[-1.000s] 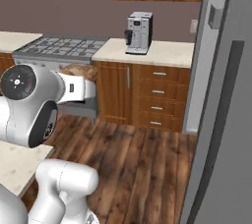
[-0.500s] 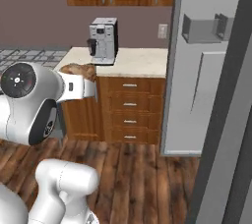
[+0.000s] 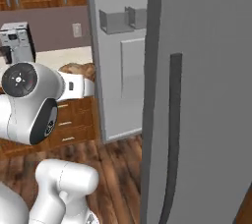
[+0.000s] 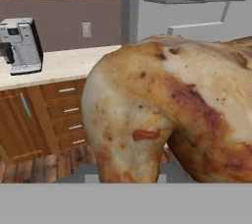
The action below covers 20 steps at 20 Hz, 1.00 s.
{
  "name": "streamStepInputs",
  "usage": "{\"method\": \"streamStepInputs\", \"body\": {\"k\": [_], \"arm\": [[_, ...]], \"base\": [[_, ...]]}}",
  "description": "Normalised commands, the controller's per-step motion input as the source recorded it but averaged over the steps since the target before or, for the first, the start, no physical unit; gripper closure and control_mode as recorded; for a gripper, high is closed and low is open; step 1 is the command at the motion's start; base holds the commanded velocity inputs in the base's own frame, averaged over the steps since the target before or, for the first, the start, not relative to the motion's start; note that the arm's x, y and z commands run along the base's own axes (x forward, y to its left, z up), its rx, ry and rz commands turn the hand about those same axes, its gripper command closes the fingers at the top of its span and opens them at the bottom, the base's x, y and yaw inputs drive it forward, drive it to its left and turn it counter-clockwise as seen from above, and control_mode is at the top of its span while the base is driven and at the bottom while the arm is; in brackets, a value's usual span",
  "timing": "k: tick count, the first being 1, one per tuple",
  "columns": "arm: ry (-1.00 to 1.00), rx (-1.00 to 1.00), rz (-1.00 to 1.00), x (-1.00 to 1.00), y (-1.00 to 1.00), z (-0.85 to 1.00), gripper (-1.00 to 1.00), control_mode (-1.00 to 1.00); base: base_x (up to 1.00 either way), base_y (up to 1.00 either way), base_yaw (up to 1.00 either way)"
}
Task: Transport the chicken drumstick and eggplant to the fridge. Place the chicken drumstick on the rack containing meat and place the eggplant on the rack containing the vegetable, ensuring meats and vegetables are on different racks.
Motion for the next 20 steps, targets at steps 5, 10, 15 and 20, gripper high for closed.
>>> {"method": "streamStepInputs", "body": {"k": [5,10,15,20], "arm": [[0.00,0.00,0.00,0.00,0.00,0.00,1.00,1.00],[0.00,0.00,0.00,0.00,0.00,0.00,1.00,1.00],[0.00,0.00,0.00,0.00,0.00,0.00,1.00,1.00],[0.00,0.00,0.00,0.00,0.00,0.00,1.00,1.00]], "base": [[0.44,0.50,-0.87],[0.97,0.86,-0.68],[0.94,0.87,-0.63],[0.12,-0.08,-0.49]]}}
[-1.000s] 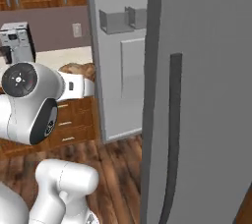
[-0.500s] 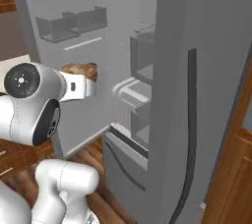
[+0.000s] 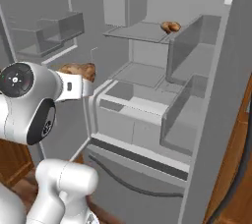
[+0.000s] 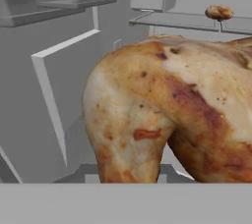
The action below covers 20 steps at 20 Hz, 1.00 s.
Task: Transport the chicken drumstick and eggplant to the fridge. Place the chicken drumstick on the rack containing meat and place the eggplant on the rack containing the vegetable, ensuring meats and vegetables are on different racks.
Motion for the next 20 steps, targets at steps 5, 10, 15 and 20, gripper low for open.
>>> {"method": "streamStepInputs", "body": {"k": [5,10,15,20], "arm": [[0.00,0.00,0.00,0.00,0.00,0.00,1.00,1.00],[0.00,0.00,0.00,0.00,0.00,0.00,1.00,1.00],[0.00,0.00,0.00,0.00,0.00,0.00,1.00,1.00],[0.00,0.00,0.00,0.00,0.00,0.00,1.00,1.00]], "base": [[0.30,0.03,-0.39],[0.65,-0.01,-0.34],[0.56,-0.35,-0.18],[0.93,-0.21,-0.11]]}}
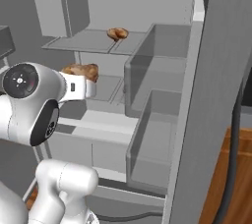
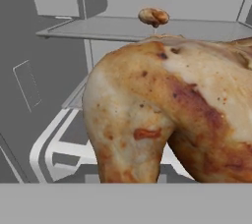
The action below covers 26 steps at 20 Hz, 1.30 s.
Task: Transport the chicken drumstick and eggplant to the fridge. Place the chicken drumstick on the rack containing meat and place the eggplant on the rack containing the vegetable, ensuring meats and vegetables are on different racks.
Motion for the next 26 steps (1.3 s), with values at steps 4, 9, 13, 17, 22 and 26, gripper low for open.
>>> {"method": "streamStepInputs", "body": {"k": [4,9,13,17,22,26], "arm": [[0.00,0.00,0.00,0.00,0.00,0.00,1.00,1.00],[0.00,0.00,0.00,0.00,0.00,0.00,1.00,1.00],[-0.16,-0.02,-0.06,0.16,-0.05,0.30,1.00,-1.00],[-0.18,-0.02,-0.14,0.53,0.00,0.55,1.00,-1.00],[-0.03,0.01,-0.04,0.73,-0.29,0.29,1.00,-1.00],[0.01,0.00,-0.02,0.97,-0.05,0.19,1.00,-1.00]], "base": [[1.00,0.00,-0.08],[0.91,0.00,-0.08],[0.17,0.00,-0.02],[0.00,0.00,0.00],[0.00,0.00,0.00],[0.00,0.00,0.00]]}}
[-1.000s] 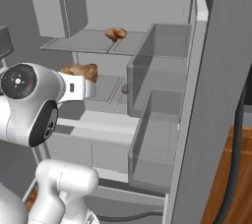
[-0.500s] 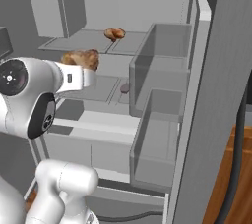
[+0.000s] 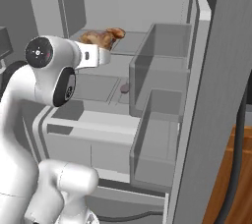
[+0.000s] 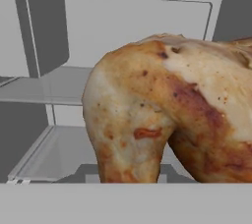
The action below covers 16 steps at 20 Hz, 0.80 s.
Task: Transport the chicken drumstick and eggplant to the fridge. Place the chicken drumstick on the rack containing meat and place the eggplant on the rack containing the vegetable, ensuring meats and vegetables are on different racks.
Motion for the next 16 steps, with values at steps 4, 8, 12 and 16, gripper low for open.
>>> {"method": "streamStepInputs", "body": {"k": [4,8,12,16], "arm": [[0.00,0.00,-0.02,0.89,0.00,0.24,1.00,-1.00],[0.10,0.02,0.00,0.95,-0.06,0.18,1.00,-1.00],[0.21,0.03,0.00,0.66,-0.17,0.02,1.00,-1.00],[0.08,0.01,0.00,0.51,-0.18,0.02,1.00,-1.00]], "base": [[0.00,0.00,0.00],[0.00,0.00,0.00],[0.00,0.00,0.00],[0.00,0.00,0.00]]}}
